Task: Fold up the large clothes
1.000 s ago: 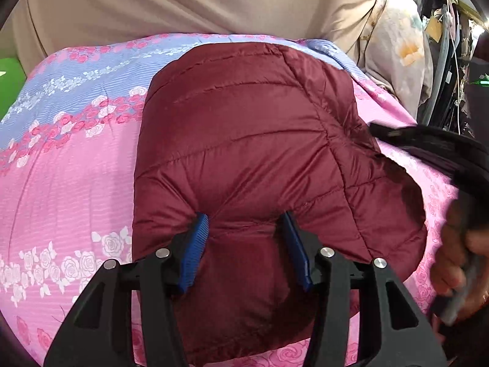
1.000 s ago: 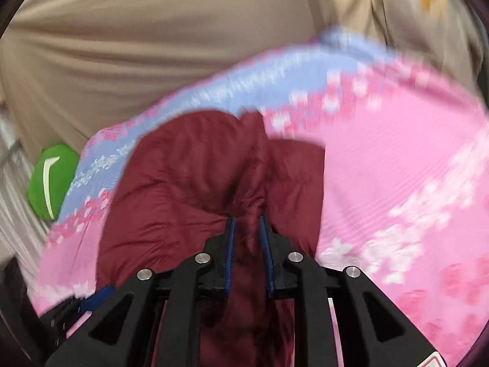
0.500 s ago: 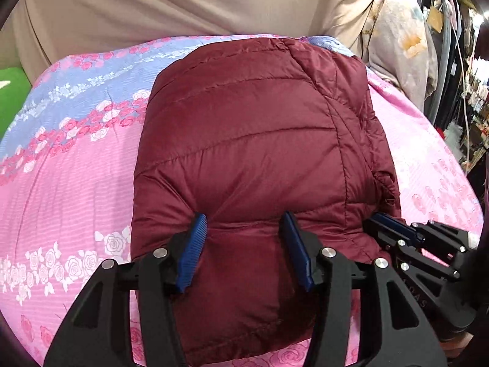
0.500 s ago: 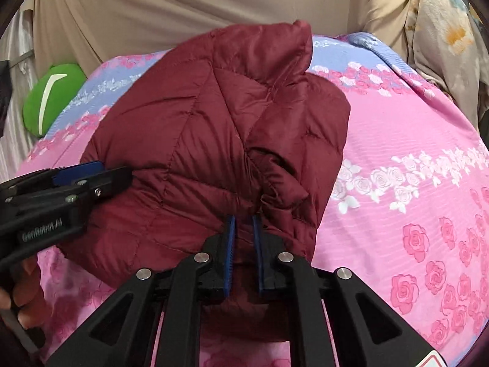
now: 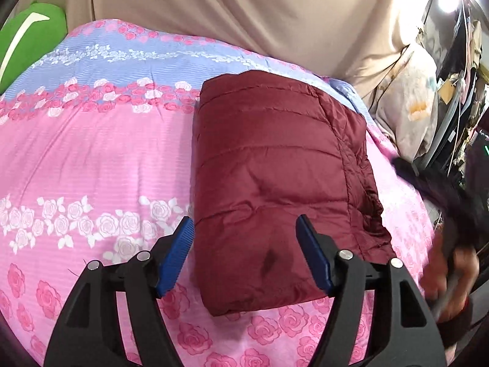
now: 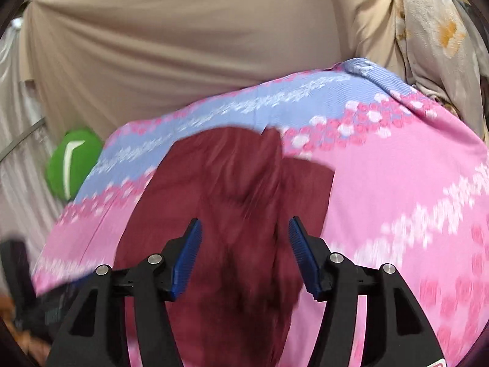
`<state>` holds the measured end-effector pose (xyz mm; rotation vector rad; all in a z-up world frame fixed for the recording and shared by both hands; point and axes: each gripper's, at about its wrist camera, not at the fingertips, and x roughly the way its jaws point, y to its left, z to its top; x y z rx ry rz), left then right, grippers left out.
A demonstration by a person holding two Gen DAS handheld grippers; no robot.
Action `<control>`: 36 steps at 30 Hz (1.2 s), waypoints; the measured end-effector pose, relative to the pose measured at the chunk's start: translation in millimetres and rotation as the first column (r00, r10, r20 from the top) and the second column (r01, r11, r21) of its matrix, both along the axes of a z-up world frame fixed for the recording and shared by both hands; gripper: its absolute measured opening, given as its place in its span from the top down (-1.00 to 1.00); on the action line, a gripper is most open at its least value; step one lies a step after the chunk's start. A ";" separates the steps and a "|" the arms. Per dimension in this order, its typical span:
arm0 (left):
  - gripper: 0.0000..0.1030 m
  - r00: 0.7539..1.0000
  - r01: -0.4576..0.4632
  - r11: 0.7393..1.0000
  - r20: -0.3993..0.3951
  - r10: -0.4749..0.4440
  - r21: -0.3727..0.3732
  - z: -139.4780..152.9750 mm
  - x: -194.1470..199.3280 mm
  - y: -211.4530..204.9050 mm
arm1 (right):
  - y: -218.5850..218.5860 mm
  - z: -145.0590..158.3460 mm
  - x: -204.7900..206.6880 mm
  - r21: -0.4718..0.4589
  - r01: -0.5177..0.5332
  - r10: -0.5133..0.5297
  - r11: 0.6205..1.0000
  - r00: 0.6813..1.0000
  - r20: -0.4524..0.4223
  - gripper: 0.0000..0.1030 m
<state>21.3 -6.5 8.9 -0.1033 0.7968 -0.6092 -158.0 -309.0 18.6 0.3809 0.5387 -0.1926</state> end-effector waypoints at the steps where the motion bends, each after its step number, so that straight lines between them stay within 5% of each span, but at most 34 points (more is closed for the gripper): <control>1: -0.30 1.000 0.006 1.000 0.002 -0.006 0.015 -2.4 -3.6 -5.1 | -9.1 -0.4 17.4 0.032 0.009 -0.008 0.999 1.000 -0.015 -0.12; 4: -0.30 1.000 0.016 0.999 -0.006 -0.016 0.044 -9.5 -3.2 -13.2 | -30.0 -10.8 63.1 0.128 0.032 -0.022 0.991 0.996 -0.081 -0.13; 5: -0.30 1.000 0.016 0.999 -0.012 -0.015 0.047 -11.9 -2.4 -14.9 | -31.2 -13.8 77.5 0.114 0.033 -0.020 0.993 0.994 -0.111 0.08; 6: -0.31 1.000 0.014 0.999 -0.015 -0.014 0.050 -13.5 -0.9 -15.1 | -30.9 -16.0 85.1 0.112 0.021 -0.008 0.993 0.993 -0.120 0.69; 9: -0.33 1.000 0.005 0.998 -0.003 -0.005 0.069 -14.9 -0.9 -17.3 | -32.7 -11.4 89.7 0.192 -0.024 0.033 0.981 0.999 -0.043 0.90; 11: -0.37 1.000 0.008 0.997 -0.004 -0.008 0.074 -16.2 0.6 -19.3 | -23.8 -2.7 85.5 0.076 0.012 -0.012 0.997 1.000 -0.009 0.91; 13: -0.46 1.000 0.012 0.997 -0.006 -0.011 0.082 -18.6 2.1 -22.7 | -20.0 -20.9 102.9 -0.018 0.051 -0.052 0.999 0.992 -0.112 0.89; 14: -0.51 1.000 0.017 0.996 -0.010 -0.016 0.084 -20.0 3.5 -24.5 | -20.3 -41.2 117.3 -0.016 0.030 -0.032 0.999 0.980 -0.194 0.84; 16: -0.52 0.999 0.023 0.996 -0.027 -0.021 0.088 -24.0 7.4 -27.6 | -23.8 -53.0 122.4 0.008 0.028 -0.025 1.000 0.974 -0.227 0.84; 19: -0.52 0.998 0.026 0.995 -0.058 -0.020 0.101 -30.9 12.6 -25.7 | -16.6 -26.7 87.2 -0.014 0.063 -0.065 0.998 0.987 -0.150 0.82; 24: -0.52 0.994 0.037 0.998 -0.107 -0.031 0.055 -37.5 18.7 -17.0 | 19.6 -8.7 0.5 -0.019 -0.041 0.040 0.999 0.998 -0.053 0.80; 28: -0.54 0.995 0.042 0.996 -0.089 -0.035 0.075 -37.8 16.8 -21.6 | 50.8 -63.3 -14.7 -0.078 -0.106 0.086 0.991 0.970 -0.226 0.83; 30: -0.54 0.995 0.051 0.995 -0.091 -0.043 0.087 -38.6 15.3 -24.9 | 47.8 -80.2 -17.2 -0.058 -0.077 0.061 0.995 0.969 -0.240 0.86; 33: -0.54 0.997 0.031 0.993 -0.069 -0.023 0.113 -35.8 10.1 -25.2 | 44.9 -57.9 -31.9 -0.005 -0.052 0.051 0.999 0.982 -0.181 0.77; 36: -0.54 0.998 0.026 0.992 -0.058 -0.019 0.120 -34.0 6.9 -22.8 | 61.2 -40.7 -45.1 -0.087 -0.097 0.082 0.991 0.984 -0.160 0.77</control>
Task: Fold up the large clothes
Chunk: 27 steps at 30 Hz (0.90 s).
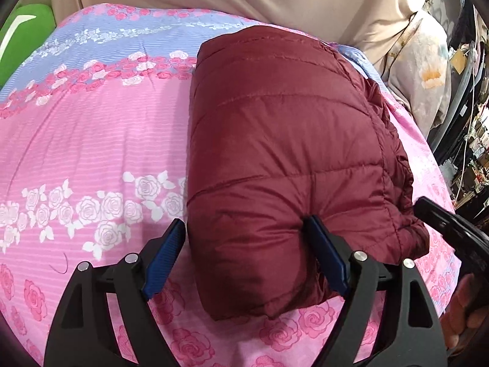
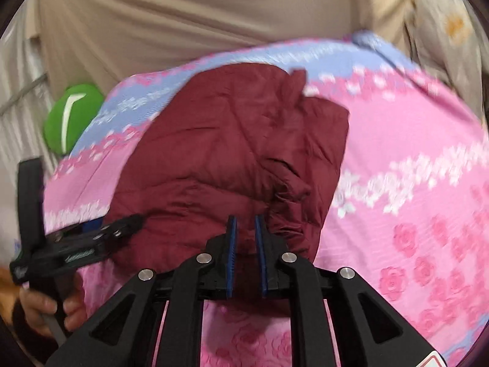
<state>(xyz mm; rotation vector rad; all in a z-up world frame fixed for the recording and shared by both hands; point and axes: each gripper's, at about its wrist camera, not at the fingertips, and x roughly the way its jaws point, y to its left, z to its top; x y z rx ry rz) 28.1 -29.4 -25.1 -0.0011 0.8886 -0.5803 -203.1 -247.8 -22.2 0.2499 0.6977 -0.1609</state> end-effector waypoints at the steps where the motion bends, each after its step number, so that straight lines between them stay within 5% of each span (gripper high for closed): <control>1: -0.54 1.000 -0.002 1.000 0.001 0.002 0.000 -0.2 -0.6 0.5 | 8.1 -1.6 -2.7 -0.021 -0.018 0.017 1.000 1.000 -0.016 0.76; 5: -0.54 1.000 0.011 1.000 -0.015 -0.012 -0.011 0.6 -2.4 2.0 | 12.7 -42.0 5.3 -0.038 -0.034 0.030 0.999 0.994 -0.109 0.81; 8: -0.51 0.999 0.026 1.000 0.022 -0.026 0.013 9.3 -16.7 10.6 | 5.2 -28.2 -2.7 0.020 -0.013 0.015 1.000 0.997 -0.082 0.79; 10: -0.52 0.997 0.066 0.997 0.047 -0.067 0.031 15.3 -32.5 23.2 | -3.6 -14.4 -12.8 0.031 0.007 -0.006 0.999 0.999 -0.039 0.66; 12: -0.53 0.995 0.086 0.994 0.054 -0.089 0.065 13.4 -44.2 34.5 | -14.4 -8.0 -21.5 0.059 0.037 -0.036 0.998 0.999 -0.010 0.12; 14: -0.53 0.996 0.071 0.991 0.048 -0.077 0.116 2.7 -50.3 42.7 | -35.8 -6.7 -27.9 0.150 0.078 -0.082 0.986 0.996 0.026 -0.20; 18: -0.52 1.000 0.006 0.997 -0.008 -0.005 0.079 -15.4 -42.5 50.3 | -51.8 -25.0 -13.7 0.307 0.074 -0.072 0.949 0.997 -0.015 -0.23; 19: -0.52 1.000 0.009 0.999 -0.017 -0.008 0.040 -15.4 -40.6 50.7 | -51.3 -29.4 -6.1 0.325 0.060 -0.055 0.944 0.998 -0.025 -0.21; 20: -0.52 1.000 0.012 1.000 -0.014 -0.011 0.025 -14.8 -39.3 48.9 | -49.2 -31.9 1.0 0.317 0.057 -0.048 0.947 0.998 -0.037 0.08; 21: -0.41 1.000 0.012 0.999 -0.004 -0.012 0.034 -14.8 -38.3 45.7 | -46.1 -31.1 6.1 0.297 0.062 -0.051 0.953 0.998 -0.047 0.62; 24: 0.31 0.999 0.039 0.996 0.031 -0.041 0.084 -13.9 -32.2 31.6 | -35.3 -0.7 -0.2 0.257 0.030 -0.046 0.966 0.997 0.057 0.88; 27: 0.66 0.998 0.061 0.997 -0.037 -0.060 0.036 -18.0 -26.6 29.0 | -26.7 24.9 -18.1 0.147 0.041 -0.061 0.988 0.989 0.134 0.91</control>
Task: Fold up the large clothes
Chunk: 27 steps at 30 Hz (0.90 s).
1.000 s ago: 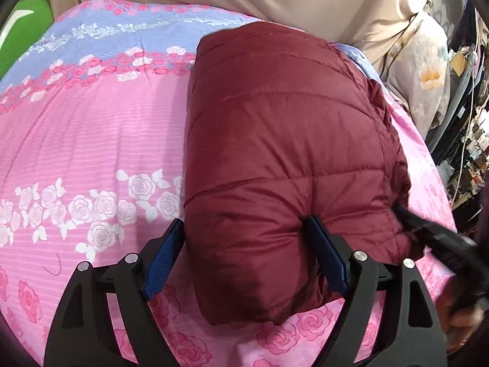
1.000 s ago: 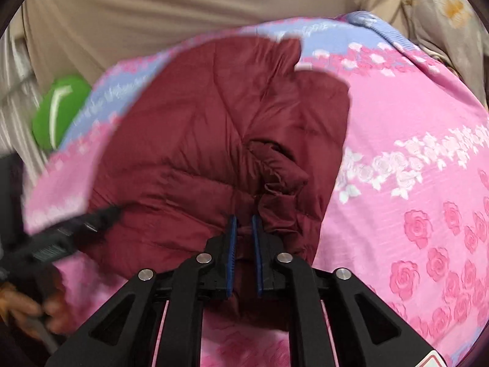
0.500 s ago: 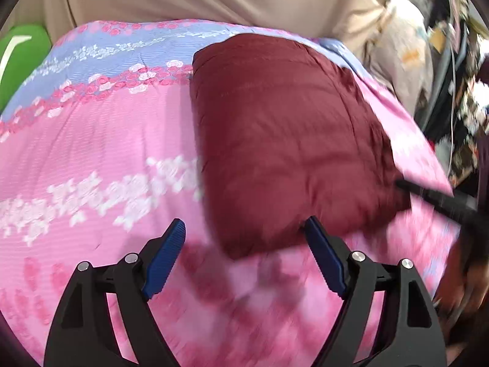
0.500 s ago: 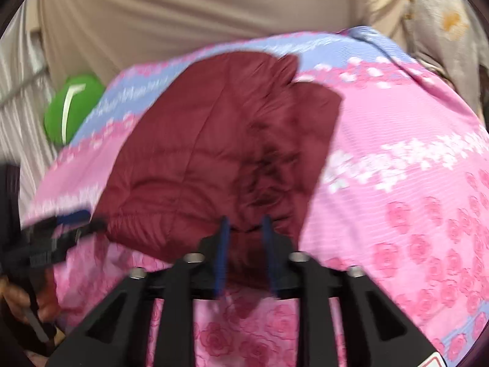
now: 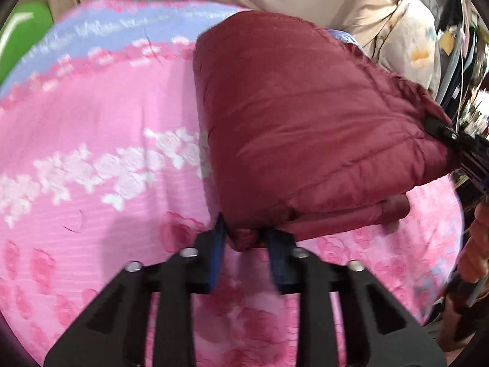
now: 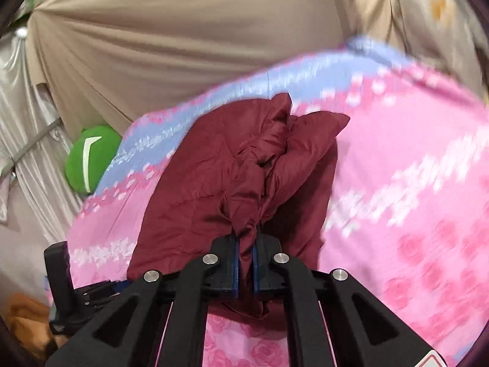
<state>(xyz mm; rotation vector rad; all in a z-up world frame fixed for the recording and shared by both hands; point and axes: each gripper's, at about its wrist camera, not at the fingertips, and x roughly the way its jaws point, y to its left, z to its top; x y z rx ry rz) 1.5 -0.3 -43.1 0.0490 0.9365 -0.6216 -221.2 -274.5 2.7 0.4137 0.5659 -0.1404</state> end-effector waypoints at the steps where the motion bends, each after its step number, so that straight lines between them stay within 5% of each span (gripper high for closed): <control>1: 0.67 1.000 0.000 1.000 -0.002 0.000 0.010 -4.3 1.7 -1.8 | -3.0 -7.1 4.6 -0.016 0.012 -0.013 1.000 0.999 -0.035 0.91; 5: 0.67 1.000 -0.008 1.000 0.023 0.008 0.018 -4.8 0.1 -3.7 | -20.5 -68.4 25.1 0.092 0.026 -0.007 0.995 0.980 -0.201 0.86; 10: 0.62 1.000 0.007 1.000 0.002 -0.007 0.005 5.1 -9.5 2.4 | -19.5 -49.7 20.7 0.058 0.030 -0.018 0.998 0.979 -0.204 0.52; 12: 0.14 1.000 0.024 0.999 -0.010 -0.024 -0.037 15.5 -9.4 11.7 | -26.0 -42.1 12.5 0.070 0.057 -0.042 0.996 0.979 -0.197 0.10; 15: -0.56 0.999 -0.004 0.995 0.032 0.007 -0.105 40.1 -7.5 30.5 | -36.3 -42.3 5.9 0.136 0.074 -0.049 0.988 0.982 -0.182 -0.19; 17: -0.72 0.998 -0.020 0.989 0.060 0.029 -0.148 55.6 1.7 36.6 | -44.4 -48.0 9.0 0.180 0.072 -0.038 0.981 0.982 -0.186 -0.28; 21: -0.78 0.999 -0.023 0.982 0.035 0.031 -0.190 62.2 33.2 24.8 | -50.1 -63.2 27.9 0.310 0.051 0.015 0.950 0.978 -0.206 -0.32; 27: -0.79 0.994 0.011 0.990 -0.102 -0.026 -0.144 26.1 71.9 -21.9 | -52.4 -70.4 44.6 0.412 0.036 0.054 0.911 0.977 -0.205 -0.41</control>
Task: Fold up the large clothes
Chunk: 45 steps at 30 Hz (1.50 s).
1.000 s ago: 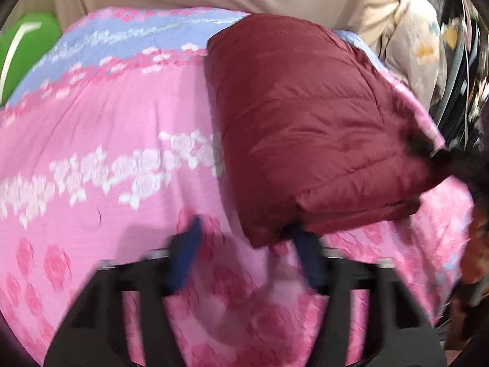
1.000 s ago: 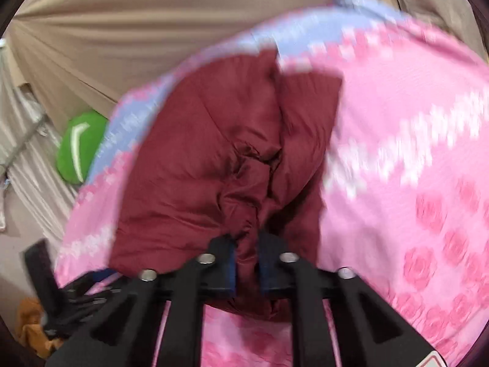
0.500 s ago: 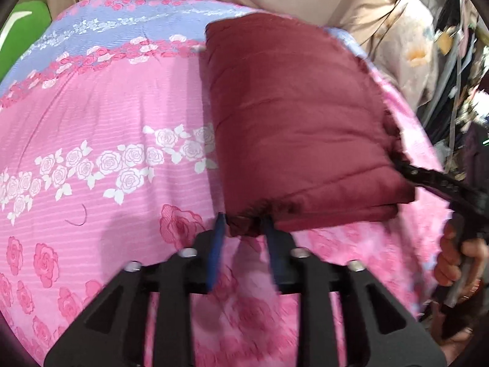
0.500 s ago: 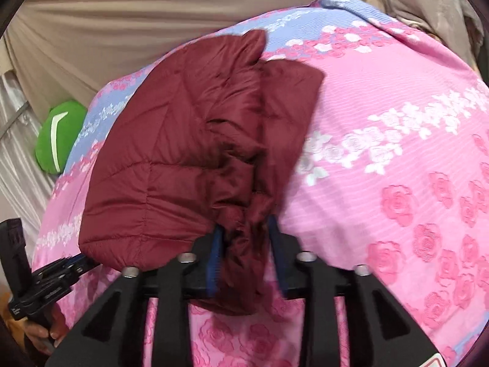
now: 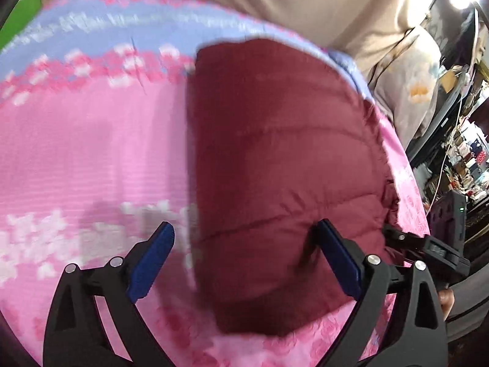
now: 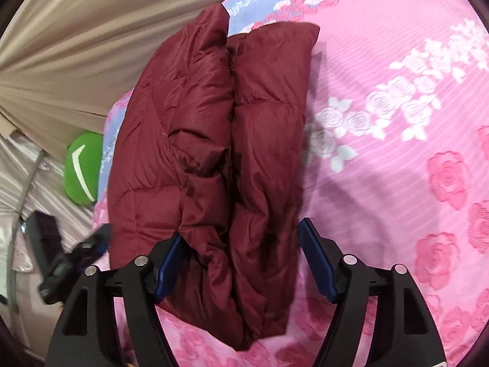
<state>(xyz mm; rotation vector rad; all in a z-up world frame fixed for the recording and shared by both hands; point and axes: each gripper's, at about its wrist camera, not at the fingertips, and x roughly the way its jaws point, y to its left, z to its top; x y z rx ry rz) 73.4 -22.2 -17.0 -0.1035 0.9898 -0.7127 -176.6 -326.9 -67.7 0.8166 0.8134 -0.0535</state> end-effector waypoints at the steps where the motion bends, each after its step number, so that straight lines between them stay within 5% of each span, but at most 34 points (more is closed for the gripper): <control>1: -0.82 1.000 0.011 1.000 -0.025 -0.011 -0.010 -4.7 2.8 -6.5 | -1.6 -1.0 2.3 0.021 0.001 -0.001 1.000 1.000 0.001 -0.42; 11: -0.91 1.000 0.013 0.999 -0.009 -0.012 0.052 -10.1 3.7 -47.3 | 2.3 2.6 33.6 0.020 -0.002 0.002 1.000 1.000 0.015 -0.66; 28: -0.91 0.995 -0.044 0.994 0.095 0.034 0.103 -11.6 3.3 -68.0 | 35.3 16.8 84.3 -0.119 -0.003 0.006 0.993 1.000 0.022 -0.63; 32: -0.86 0.996 -0.027 0.995 0.091 0.018 0.100 -8.6 4.1 -68.1 | 37.1 15.0 87.5 -0.078 -0.008 0.011 0.997 0.999 0.033 -0.07; 33: -0.72 0.995 -0.017 0.995 0.096 0.007 0.101 -4.7 2.1 -67.4 | 37.4 15.5 87.0 -0.049 -0.008 0.011 0.999 0.999 0.046 0.18; 36: -0.26 0.993 0.018 0.996 0.116 -0.027 0.084 10.3 -0.1 -62.1 | 39.6 30.8 78.7 -0.064 -0.007 0.013 0.998 0.996 0.090 0.53; 39: 0.04 0.989 0.084 0.996 0.121 -0.085 0.016 31.6 -5.4 -54.9 | 47.4 57.0 67.4 -0.123 0.003 0.014 0.992 0.990 0.143 0.62; 45: 0.23 0.960 0.162 0.986 0.240 -0.145 -0.051 80.8 -30.6 -47.9 | 74.4 117.3 44.2 -0.258 0.042 0.031 0.965 0.962 0.272 0.65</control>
